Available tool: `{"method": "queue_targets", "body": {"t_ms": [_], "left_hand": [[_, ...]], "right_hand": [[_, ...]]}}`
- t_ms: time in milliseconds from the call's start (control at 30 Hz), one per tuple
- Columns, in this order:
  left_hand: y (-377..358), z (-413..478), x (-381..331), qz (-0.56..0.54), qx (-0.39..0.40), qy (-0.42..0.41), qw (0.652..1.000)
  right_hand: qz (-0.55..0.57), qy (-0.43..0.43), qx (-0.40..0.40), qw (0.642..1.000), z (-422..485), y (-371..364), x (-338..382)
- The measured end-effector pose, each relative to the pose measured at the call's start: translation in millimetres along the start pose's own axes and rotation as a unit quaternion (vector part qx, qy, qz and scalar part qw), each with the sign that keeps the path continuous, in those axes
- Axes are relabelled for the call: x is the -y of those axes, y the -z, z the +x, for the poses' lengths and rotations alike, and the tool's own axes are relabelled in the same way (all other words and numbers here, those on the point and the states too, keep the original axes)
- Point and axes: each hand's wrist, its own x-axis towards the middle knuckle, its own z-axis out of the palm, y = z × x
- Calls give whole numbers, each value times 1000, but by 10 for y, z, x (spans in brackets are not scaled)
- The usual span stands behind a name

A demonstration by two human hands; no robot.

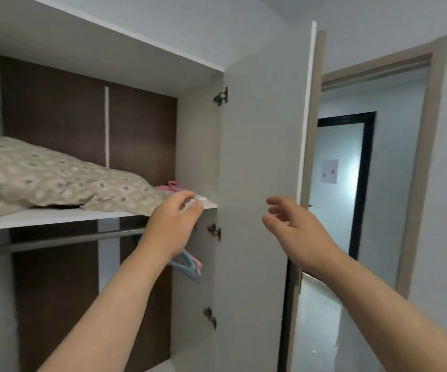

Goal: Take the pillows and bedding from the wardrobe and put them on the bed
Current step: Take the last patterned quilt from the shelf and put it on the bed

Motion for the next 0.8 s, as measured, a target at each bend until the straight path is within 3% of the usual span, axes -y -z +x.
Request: {"method": "queue_targets", "body": {"t_ms": [300,800], "left_hand": [[1222,679,711,215,-144,69,964],[1832,1587,1261,373,-257,127,882]], "right_hand": [[122,63,93,986,1377,-1445,141],[183,103,155,965,3061,-2957,86]]}}
